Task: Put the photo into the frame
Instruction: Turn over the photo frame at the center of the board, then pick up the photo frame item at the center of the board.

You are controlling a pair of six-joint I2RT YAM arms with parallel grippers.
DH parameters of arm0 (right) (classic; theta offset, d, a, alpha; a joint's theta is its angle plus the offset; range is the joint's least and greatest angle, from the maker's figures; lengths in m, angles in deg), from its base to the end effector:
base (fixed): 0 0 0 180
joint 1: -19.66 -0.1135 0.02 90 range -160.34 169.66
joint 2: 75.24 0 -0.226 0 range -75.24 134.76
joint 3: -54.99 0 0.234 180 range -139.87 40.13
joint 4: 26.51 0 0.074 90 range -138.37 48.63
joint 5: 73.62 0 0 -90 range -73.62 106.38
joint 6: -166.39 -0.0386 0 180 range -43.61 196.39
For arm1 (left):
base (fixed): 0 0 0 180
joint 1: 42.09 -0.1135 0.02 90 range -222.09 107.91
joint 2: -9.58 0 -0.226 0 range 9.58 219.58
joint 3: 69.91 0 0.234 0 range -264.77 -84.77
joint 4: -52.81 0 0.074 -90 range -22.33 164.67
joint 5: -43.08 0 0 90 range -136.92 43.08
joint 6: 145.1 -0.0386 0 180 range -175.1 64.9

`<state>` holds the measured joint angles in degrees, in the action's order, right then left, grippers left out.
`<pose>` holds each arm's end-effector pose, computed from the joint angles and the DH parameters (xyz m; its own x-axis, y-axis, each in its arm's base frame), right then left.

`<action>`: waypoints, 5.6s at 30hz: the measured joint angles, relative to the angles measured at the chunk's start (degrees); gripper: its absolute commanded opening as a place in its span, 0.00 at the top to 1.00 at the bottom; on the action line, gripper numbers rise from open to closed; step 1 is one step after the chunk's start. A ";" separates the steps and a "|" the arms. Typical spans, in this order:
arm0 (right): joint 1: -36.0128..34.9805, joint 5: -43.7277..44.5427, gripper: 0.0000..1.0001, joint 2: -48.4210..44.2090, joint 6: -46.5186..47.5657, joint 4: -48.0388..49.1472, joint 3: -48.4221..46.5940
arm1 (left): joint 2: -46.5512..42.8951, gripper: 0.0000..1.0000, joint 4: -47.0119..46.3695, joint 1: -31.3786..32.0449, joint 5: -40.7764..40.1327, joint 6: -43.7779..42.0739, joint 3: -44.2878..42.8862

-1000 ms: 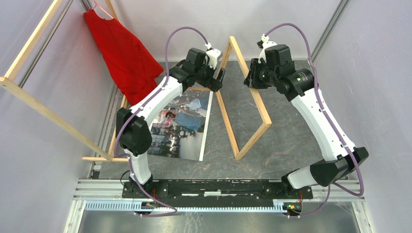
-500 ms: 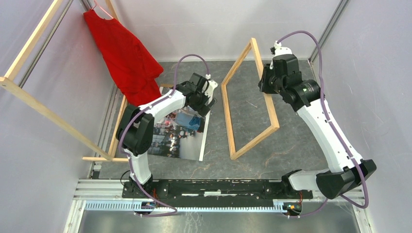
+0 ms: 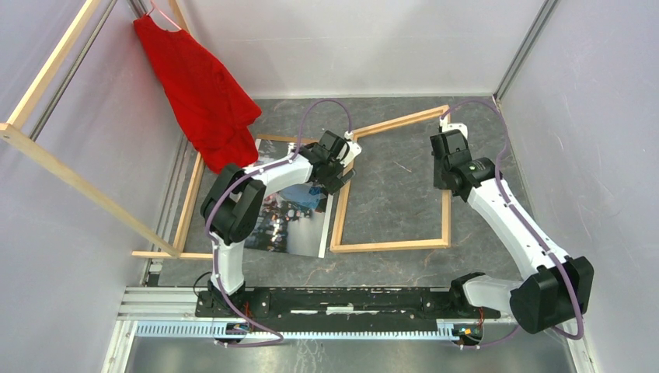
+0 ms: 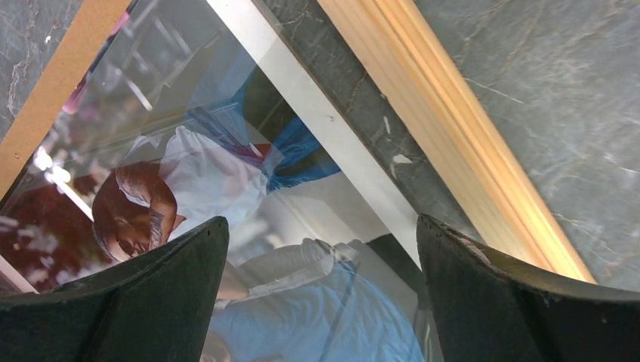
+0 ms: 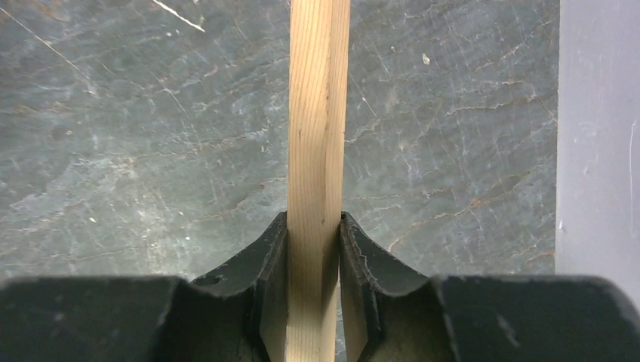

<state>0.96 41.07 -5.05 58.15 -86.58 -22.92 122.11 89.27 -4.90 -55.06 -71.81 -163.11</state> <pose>0.2343 0.0623 0.2712 -0.7278 0.0539 -0.6837 0.1876 0.9745 -0.1229 0.3144 -0.2317 0.1520 -0.4772 0.7194 -0.5048 0.7018 0.6577 0.2738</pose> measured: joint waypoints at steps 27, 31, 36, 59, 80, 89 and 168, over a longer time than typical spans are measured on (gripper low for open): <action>2.69 6.69 1.00 15.98 3.10 11.19 6.78 | 1.11 0.00 -4.09 1.36 -4.90 -2.64 0.76; 4.59 4.63 1.00 20.17 3.32 15.37 6.78 | 1.09 0.00 -4.37 1.77 -6.82 -3.98 1.18; 6.12 3.37 0.98 24.17 4.39 19.10 6.78 | 1.03 0.00 -5.40 2.78 -8.85 -5.38 1.86; 8.00 0.11 0.18 29.33 6.91 22.56 3.96 | 0.44 0.00 -8.35 8.09 -11.23 -9.22 4.37; 5.79 -16.81 0.17 18.73 0.66 25.18 5.66 | -0.74 0.00 2.45 3.82 -2.82 -8.72 -2.69; -16.48 -21.31 0.17 25.24 -6.60 30.14 -0.92 | -10.71 0.00 5.53 -23.12 -2.36 -9.90 -1.55; -27.93 -33.03 0.27 37.20 -28.46 35.63 -2.69 | -29.53 0.00 -17.33 -31.30 -14.45 -23.15 42.51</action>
<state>-26.97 8.04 32.15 29.69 -50.96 -25.61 92.58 71.94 -36.20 -69.51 -94.95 -120.60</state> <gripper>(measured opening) 0.735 0.997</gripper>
